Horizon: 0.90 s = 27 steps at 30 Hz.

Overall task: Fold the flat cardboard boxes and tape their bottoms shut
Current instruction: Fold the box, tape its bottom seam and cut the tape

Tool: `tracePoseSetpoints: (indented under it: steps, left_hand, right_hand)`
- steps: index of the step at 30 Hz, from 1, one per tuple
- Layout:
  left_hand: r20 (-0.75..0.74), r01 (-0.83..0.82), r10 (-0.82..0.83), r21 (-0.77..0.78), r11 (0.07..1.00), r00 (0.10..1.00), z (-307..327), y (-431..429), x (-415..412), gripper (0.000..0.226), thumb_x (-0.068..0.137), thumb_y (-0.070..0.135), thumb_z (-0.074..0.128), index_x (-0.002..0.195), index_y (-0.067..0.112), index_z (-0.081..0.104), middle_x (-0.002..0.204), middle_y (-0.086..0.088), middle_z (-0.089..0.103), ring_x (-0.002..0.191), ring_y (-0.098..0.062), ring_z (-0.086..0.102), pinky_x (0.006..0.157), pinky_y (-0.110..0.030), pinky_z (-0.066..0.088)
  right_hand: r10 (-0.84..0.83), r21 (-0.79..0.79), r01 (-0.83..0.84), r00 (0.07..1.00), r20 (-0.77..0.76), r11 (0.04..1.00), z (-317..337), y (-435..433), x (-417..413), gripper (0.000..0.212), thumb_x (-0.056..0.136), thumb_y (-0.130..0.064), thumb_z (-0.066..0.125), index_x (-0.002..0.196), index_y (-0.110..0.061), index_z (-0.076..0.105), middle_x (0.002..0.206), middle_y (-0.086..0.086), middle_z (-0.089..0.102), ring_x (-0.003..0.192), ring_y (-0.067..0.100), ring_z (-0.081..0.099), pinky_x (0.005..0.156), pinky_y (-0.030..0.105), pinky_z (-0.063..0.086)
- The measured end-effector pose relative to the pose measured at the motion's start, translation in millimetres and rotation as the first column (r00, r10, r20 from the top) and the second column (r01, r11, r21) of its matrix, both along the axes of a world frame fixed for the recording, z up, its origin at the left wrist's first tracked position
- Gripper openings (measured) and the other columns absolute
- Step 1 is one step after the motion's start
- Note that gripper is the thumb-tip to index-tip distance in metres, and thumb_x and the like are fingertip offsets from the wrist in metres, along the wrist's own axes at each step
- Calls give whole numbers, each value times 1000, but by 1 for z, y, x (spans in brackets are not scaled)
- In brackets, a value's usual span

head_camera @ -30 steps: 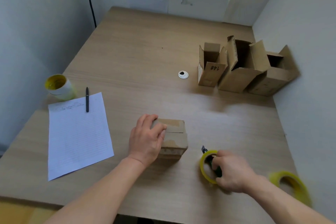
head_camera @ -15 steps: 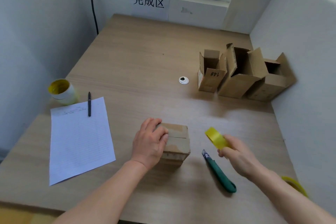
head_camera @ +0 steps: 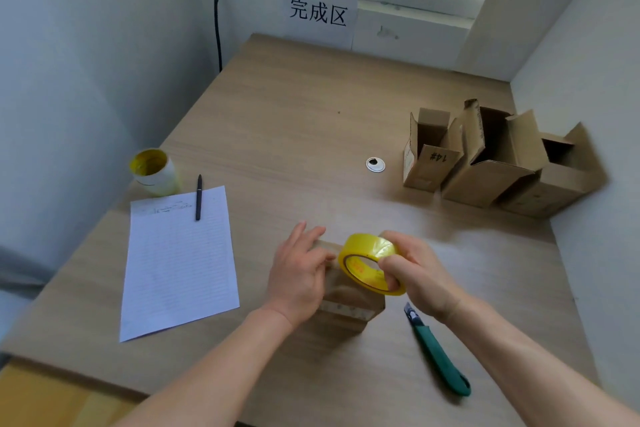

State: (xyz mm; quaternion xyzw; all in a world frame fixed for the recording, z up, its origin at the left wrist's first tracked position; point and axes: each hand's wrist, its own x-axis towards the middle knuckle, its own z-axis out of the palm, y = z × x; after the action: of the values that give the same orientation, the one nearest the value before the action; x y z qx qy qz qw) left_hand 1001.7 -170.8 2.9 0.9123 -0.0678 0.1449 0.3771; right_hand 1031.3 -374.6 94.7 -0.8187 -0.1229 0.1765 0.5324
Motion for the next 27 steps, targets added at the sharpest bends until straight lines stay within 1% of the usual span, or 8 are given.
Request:
tracePoseSetpoints:
  steps: [2,5,8,11,14,21,25,27]
  left_hand:
    - [20,-54,57,-137,989,998,27,-1,11,36,87,28,43,99,15,74,120,-5,67,125,-22,52,105,-32,41]
    - [-291,23,-156,-413,910,944,68,-10,29,48,84,45,51,115,14,71,118,3,66,114,-9,58,100,-23,43]
    - [-461,44,-369,-576,816,807,89,-20,38,29,95,17,60,119,5,68,115,-5,68,106,-9,61,90,-14,47]
    - [-456,1,-414,-671,742,788,93,-22,40,18,93,2,61,108,2,71,101,-9,70,91,-10,62,79,-13,50]
    - [-429,-27,-393,-703,710,813,93,-19,38,9,84,8,70,92,4,74,88,-9,71,80,-12,62,72,-19,51]
    - [-420,-63,-273,-633,772,866,96,-23,34,15,89,-2,65,84,10,73,73,4,68,65,0,59,64,-15,48]
    - [-403,-197,-112,-647,737,908,85,-26,30,22,89,2,67,75,19,71,71,6,68,65,-2,59,66,-19,48]
    - [-403,-259,-54,-679,687,913,79,-27,27,24,89,3,68,73,20,71,69,8,68,66,-3,60,66,-21,49]
  right_hand:
    - [28,-48,-27,1000,11,998,0,1,3,18,67,-30,53,68,-13,50,55,0,47,54,14,44,55,34,33]
    - [60,-71,-59,998,14,996,-1,1,5,26,65,-36,53,73,-12,52,58,-3,47,57,14,46,55,36,36]
    - [104,-78,-103,995,9,992,2,3,9,18,68,-31,53,79,-18,60,61,-8,51,59,12,47,55,32,38]
    - [144,-85,-142,990,8,986,5,4,13,25,69,-26,51,88,-19,66,66,-10,56,60,9,49,55,27,39]
    - [144,-105,-143,990,5,984,5,2,15,22,66,-35,53,81,-21,62,64,-10,56,59,9,50,54,30,39]
    - [127,-134,-124,992,12,983,0,1,19,35,62,-49,57,80,-19,57,69,-2,55,63,13,54,55,36,43]
    - [-163,140,175,983,-88,975,-15,6,7,64,50,-51,80,84,-3,55,73,5,54,66,15,52,55,28,41]
    - [-259,221,273,962,-91,936,-22,12,0,65,47,-48,83,84,-3,54,75,4,51,68,14,49,56,27,39]
